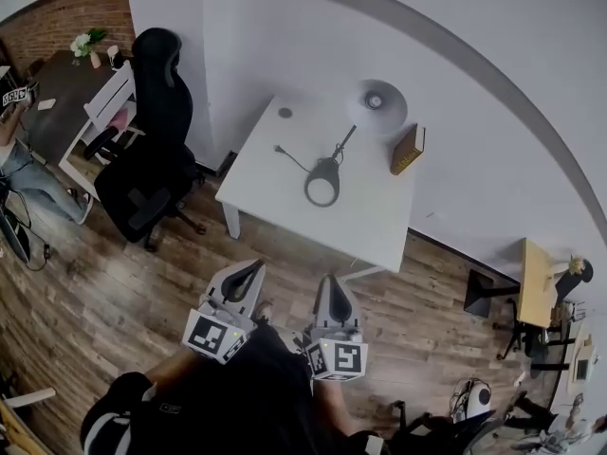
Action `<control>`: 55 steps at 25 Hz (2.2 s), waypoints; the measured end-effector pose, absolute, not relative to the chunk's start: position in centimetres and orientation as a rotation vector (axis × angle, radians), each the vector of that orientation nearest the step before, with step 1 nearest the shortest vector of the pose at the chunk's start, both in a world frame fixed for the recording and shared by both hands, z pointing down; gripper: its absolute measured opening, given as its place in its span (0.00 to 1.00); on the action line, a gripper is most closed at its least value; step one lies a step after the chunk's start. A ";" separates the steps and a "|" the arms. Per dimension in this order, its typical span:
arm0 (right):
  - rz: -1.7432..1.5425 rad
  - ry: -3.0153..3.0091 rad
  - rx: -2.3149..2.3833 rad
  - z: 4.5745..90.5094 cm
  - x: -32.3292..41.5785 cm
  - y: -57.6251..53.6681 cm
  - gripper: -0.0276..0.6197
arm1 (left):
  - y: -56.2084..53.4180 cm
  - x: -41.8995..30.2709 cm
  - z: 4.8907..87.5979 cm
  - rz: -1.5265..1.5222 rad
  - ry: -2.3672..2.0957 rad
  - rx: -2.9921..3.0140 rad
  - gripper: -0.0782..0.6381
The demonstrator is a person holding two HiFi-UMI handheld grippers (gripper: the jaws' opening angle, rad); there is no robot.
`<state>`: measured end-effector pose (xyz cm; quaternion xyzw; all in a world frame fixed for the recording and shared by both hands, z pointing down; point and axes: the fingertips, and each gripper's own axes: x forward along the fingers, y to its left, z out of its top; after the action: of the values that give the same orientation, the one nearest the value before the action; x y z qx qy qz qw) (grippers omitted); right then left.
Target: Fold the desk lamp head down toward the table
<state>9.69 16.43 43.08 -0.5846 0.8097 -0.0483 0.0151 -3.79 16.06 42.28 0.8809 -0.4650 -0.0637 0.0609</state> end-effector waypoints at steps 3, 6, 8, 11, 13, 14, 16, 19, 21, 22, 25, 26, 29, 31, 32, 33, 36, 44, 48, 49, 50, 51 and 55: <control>-0.148 2.549 -1.798 42.9 11.3 13.8 0.06 | 13.5 -1.9 42.0 -0.192 -1.428 2.651 0.15; -0.139 2.578 -1.763 42.5 12.5 11.5 0.06 | 11.6 -0.2 41.5 -0.201 -1.447 2.645 0.15; -0.135 2.588 -1.746 42.3 13.1 10.5 0.06 | 10.8 0.6 41.4 -0.200 -1.457 2.638 0.15; -0.135 2.588 -1.729 42.2 13.7 9.4 0.06 | 9.9 1.1 41.5 -0.199 -1.471 2.625 0.15; -0.132 2.583 -1.722 42.0 14.1 8.7 0.06 | 9.2 1.4 41.5 -0.199 -1.480 2.625 0.15; -0.130 2.581 -1.721 41.9 14.3 8.4 0.06 | 8.9 1.5 41.3 -0.201 -1.482 2.626 0.15; -0.133 2.579 -1.724 41.9 14.7 7.8 0.06 | 8.6 1.6 41.0 -0.205 -1.489 2.626 0.15; -0.142 2.578 -1.724 42.0 15.0 6.6 0.06 | 7.5 1.7 40.8 -0.211 -1.501 2.624 0.15; -0.141 2.581 -1.725 42.1 15.0 6.0 0.06 | 6.7 1.8 40.6 -0.223 -1.503 2.627 0.15; -0.140 2.583 -1.724 42.1 15.0 5.7 0.06 | 6.4 1.8 40.6 -0.228 -1.504 2.629 0.15; -0.136 2.586 -1.719 41.9 14.9 4.7 0.06 | 5.1 2.1 40.6 -0.238 -1.499 2.632 0.15; -0.134 2.585 -1.719 41.7 15.0 4.3 0.06 | 4.5 2.3 40.6 -0.240 -1.496 2.633 0.15; -0.122 2.585 -1.728 41.4 15.3 2.6 0.06 | 2.6 2.7 40.3 -0.244 -1.488 2.646 0.15; -0.118 2.582 -1.741 41.4 15.4 1.7 0.06 | 1.4 2.9 40.3 -0.240 -1.479 2.654 0.15; -0.118 2.580 -1.747 41.3 15.4 1.3 0.06 | 0.9 2.9 40.4 -0.239 -1.473 2.655 0.15; -0.118 2.577 -1.751 41.2 15.4 1.0 0.06 | 0.5 3.0 40.4 -0.238 -1.468 2.656 0.15; -0.121 2.566 -1.766 40.9 15.6 -0.6 0.06 | -1.5 3.3 40.1 -0.232 -1.447 2.667 0.15; -0.090 2.504 -1.828 39.8 14.6 -4.7 0.06 | -6.6 2.3 38.1 -0.300 -1.378 2.715 0.15; -0.076 2.453 -1.884 39.3 14.0 -6.0 0.06 | -8.5 1.7 37.9 -0.291 -1.315 2.748 0.15; -0.075 2.440 -1.897 39.2 13.9 -6.3 0.06 | -8.9 1.5 38.1 -0.279 -1.296 2.753 0.15; -0.073 2.427 -1.910 39.1 13.8 -6.6 0.06 | -9.3 1.4 38.3 -0.264 -1.277 2.758 0.15; -0.069 2.414 -1.922 38.9 13.7 -6.9 0.06 | -9.6 1.3 38.4 -0.253 -1.259 2.765 0.15; -0.047 2.364 -1.968 38.2 13.6 -7.7 0.06 | -11.0 1.4 37.4 -0.282 -1.195 2.812 0.15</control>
<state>13.55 -7.71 38.25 -0.6393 0.7681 -0.0152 0.0327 1.36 -11.05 37.42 0.9159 -0.3892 -0.0918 0.0365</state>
